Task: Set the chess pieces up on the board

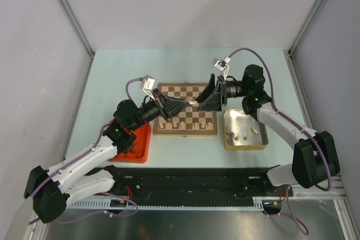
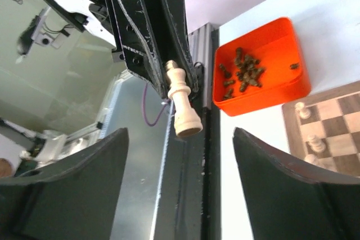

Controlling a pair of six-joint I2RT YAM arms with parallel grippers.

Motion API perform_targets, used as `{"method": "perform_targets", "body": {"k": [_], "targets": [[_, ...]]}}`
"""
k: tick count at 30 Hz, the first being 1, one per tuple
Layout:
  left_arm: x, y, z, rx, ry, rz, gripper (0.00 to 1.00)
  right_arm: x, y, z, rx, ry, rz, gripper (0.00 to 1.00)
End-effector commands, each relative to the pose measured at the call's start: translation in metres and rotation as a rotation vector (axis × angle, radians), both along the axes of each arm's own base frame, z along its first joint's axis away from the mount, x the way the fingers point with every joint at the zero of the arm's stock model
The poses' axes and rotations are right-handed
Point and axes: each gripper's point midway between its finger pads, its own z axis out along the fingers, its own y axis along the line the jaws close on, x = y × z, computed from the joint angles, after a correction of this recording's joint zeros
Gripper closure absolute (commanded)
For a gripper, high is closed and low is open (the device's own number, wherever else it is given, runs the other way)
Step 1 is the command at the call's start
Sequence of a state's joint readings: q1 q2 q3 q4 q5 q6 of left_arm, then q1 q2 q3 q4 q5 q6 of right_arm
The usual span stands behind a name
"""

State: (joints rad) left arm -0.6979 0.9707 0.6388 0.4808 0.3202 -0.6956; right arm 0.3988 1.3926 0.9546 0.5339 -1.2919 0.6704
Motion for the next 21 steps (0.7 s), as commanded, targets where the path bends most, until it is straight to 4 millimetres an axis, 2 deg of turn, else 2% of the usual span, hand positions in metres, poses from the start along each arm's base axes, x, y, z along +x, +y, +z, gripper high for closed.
{"method": "perform_targets", "body": {"k": [1,2,3,4,5,6,7,8,9,10,11,13,15,16,21], "targets": [[0.007,0.015,-0.004,0.064,-0.023,0.073,0.94,0.001,-0.015,0.001,-0.008,-0.165,-0.039,0.16],[0.008,0.018,-0.014,0.098,0.003,0.087,0.94,0.002,-0.02,-0.006,-0.032,-0.138,-0.05,0.14],[0.009,0.022,-0.015,0.119,-0.003,0.098,0.94,0.003,-0.025,-0.005,-0.036,-0.162,-0.066,0.01],[0.01,0.024,-0.014,0.136,-0.005,0.106,0.94,0.009,-0.033,-0.01,-0.048,-0.187,-0.093,0.0],[0.011,0.028,-0.03,0.201,0.025,0.125,0.94,0.013,-0.04,-0.019,-0.075,-0.216,-0.118,0.0],[0.011,0.032,-0.032,0.226,0.031,0.135,0.94,0.016,-0.046,-0.021,-0.091,-0.261,-0.147,0.0],[0.012,0.034,-0.032,0.249,0.033,0.143,0.94,0.022,-0.059,-0.035,-0.15,-0.221,-0.21,0.0],[0.01,0.038,-0.043,0.3,0.052,0.146,0.94,0.029,-0.066,-0.042,-0.176,-0.333,-0.228,0.0],[0.01,0.041,-0.046,0.319,0.056,0.152,0.94,0.033,-0.074,-0.047,-0.205,-0.349,-0.258,0.0],[0.008,0.044,-0.051,0.348,0.071,0.153,0.95,0.041,-0.09,-0.052,-0.248,-0.342,-0.326,0.0],[0.005,0.048,-0.063,0.399,0.097,0.15,0.95,0.047,-0.099,-0.051,-0.26,-0.353,-0.361,0.0],[0.003,0.053,-0.073,0.455,0.12,0.153,0.95,0.054,-0.122,-0.048,-0.255,-0.328,-0.42,0.0],[0.004,0.058,-0.078,0.493,0.131,0.169,0.95,0.058,-0.133,-0.047,-0.253,-0.309,-0.45,0.0],[0.004,0.062,-0.087,0.537,0.148,0.174,0.95,0.06,-0.137,-0.048,-0.264,-0.309,-0.469,0.0],[0.011,0.073,-0.105,0.641,0.187,0.219,0.95,0.069,-0.147,-0.054,-0.318,-0.331,-0.525,0.0]]}}
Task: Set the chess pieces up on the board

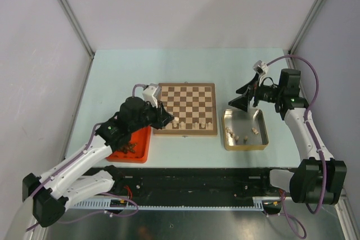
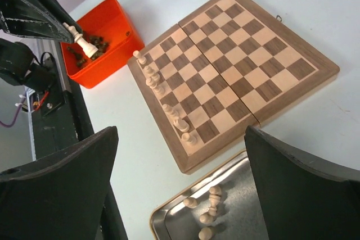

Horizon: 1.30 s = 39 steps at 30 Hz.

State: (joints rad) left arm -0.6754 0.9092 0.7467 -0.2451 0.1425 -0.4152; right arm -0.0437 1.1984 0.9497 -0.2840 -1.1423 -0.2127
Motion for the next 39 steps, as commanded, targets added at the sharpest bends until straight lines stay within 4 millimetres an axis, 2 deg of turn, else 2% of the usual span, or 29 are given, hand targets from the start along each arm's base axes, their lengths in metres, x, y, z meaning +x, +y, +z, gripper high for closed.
{"method": "perform_targets", "body": {"k": [1,5,10,25,39], "targets": [[0.009,0.017,-0.008,0.134,0.006,0.047,0.95,0.001,-0.005,0.003,-0.053,-0.06,-0.02,0.0],[0.018,0.023,-0.028,0.235,0.042,0.072,0.94,0.003,-0.007,-0.002,-0.066,-0.055,-0.028,0.0],[0.028,0.03,-0.04,0.343,0.056,0.083,0.94,0.005,-0.009,-0.004,-0.081,-0.061,-0.033,0.0],[0.043,0.023,-0.083,0.483,0.134,0.034,0.93,0.006,-0.014,-0.006,-0.092,-0.068,-0.047,0.0],[0.051,0.018,-0.096,0.517,0.165,0.02,0.92,0.007,-0.017,-0.007,-0.096,-0.066,-0.052,0.0]]}}
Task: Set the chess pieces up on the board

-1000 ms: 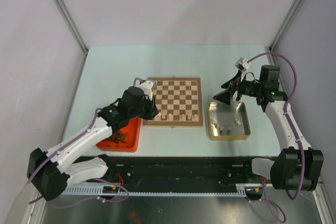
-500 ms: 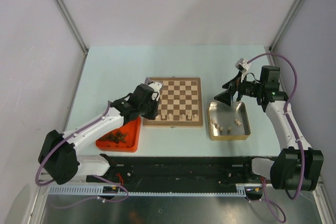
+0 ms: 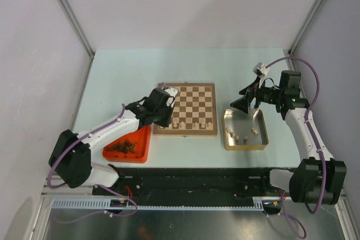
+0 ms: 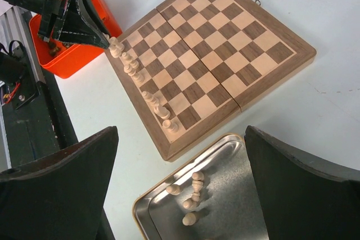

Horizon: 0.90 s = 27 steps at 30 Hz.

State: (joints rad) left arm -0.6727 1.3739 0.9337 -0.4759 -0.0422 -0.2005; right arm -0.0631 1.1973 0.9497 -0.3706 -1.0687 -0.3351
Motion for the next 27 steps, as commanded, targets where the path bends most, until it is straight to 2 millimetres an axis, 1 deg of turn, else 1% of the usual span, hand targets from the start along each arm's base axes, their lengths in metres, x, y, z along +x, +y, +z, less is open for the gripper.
{"method": "perform_targets", "body": {"k": [1,6,8,10,16,20,22,23,24,26,27], "targets": [[0.013,-0.005,0.014,-0.013,-0.043,-0.005,0.92,0.002,-0.002,0.009,-0.01,-0.047,0.001,0.0],[0.013,-0.004,0.022,-0.033,-0.057,0.021,0.92,0.002,-0.002,0.009,-0.01,-0.047,0.001,0.0],[0.014,-0.005,0.03,-0.052,-0.064,0.038,0.92,0.002,-0.002,0.009,-0.01,-0.047,0.003,0.0],[0.012,-0.004,0.033,-0.057,-0.04,0.071,0.92,0.002,-0.002,0.009,-0.011,-0.043,0.002,0.0],[0.007,-0.009,0.057,-0.111,-0.025,0.103,0.93,0.002,-0.002,0.009,-0.01,-0.045,0.004,0.0],[0.005,-0.022,0.078,-0.153,-0.045,0.079,0.93,0.002,-0.002,0.008,-0.009,-0.043,0.006,0.0],[0.001,-0.034,0.081,-0.159,-0.043,0.05,0.93,0.002,-0.002,0.008,-0.009,-0.042,0.006,0.0],[0.002,-0.039,0.087,-0.168,-0.05,0.042,0.93,0.002,-0.002,0.008,-0.009,-0.043,0.006,0.0],[0.0,-0.047,0.083,-0.159,-0.041,0.02,0.93,0.002,-0.002,0.008,-0.009,-0.042,0.006,0.0],[0.003,-0.057,0.088,-0.164,-0.049,0.003,0.93,0.001,-0.002,0.008,-0.011,-0.046,0.006,0.0],[0.001,-0.064,0.087,-0.159,-0.046,-0.014,0.93,0.002,-0.002,0.008,-0.012,-0.047,0.005,0.0]]}}
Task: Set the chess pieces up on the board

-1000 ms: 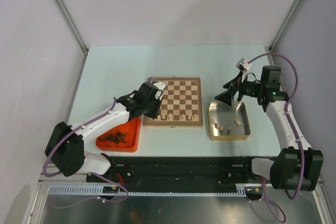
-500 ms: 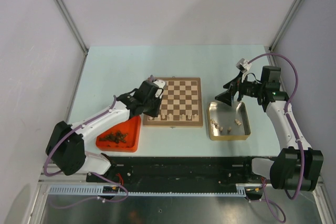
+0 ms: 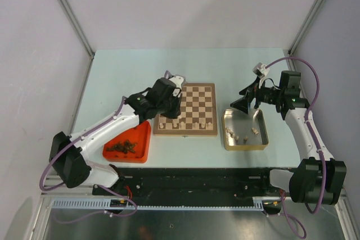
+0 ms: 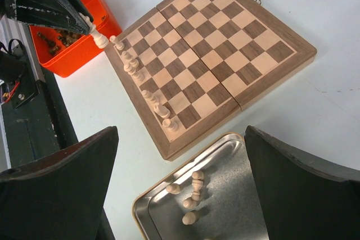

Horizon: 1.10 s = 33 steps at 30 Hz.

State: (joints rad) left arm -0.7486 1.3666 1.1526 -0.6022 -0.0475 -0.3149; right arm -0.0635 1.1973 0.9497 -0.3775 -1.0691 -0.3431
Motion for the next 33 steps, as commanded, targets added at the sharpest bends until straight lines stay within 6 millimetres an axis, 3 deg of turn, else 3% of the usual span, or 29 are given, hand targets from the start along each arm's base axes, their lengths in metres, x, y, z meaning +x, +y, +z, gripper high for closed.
{"method": "perform_targets", "body": {"k": [1,8,14,33], "targets": [[0.003,-0.028,0.01,-0.022,0.0,-0.035,0.93,0.002,-0.002,0.008,-0.011,-0.044,0.002,0.0],[0.009,-0.051,-0.008,0.026,0.026,-0.076,0.92,0.002,-0.002,0.008,-0.011,-0.045,0.006,0.0],[0.01,-0.057,-0.025,0.067,0.046,-0.087,0.92,0.002,-0.002,0.008,-0.013,-0.046,0.005,0.0],[0.018,-0.068,-0.045,0.123,0.059,-0.085,0.9,0.003,-0.003,0.003,-0.021,-0.025,0.012,0.0]]}}
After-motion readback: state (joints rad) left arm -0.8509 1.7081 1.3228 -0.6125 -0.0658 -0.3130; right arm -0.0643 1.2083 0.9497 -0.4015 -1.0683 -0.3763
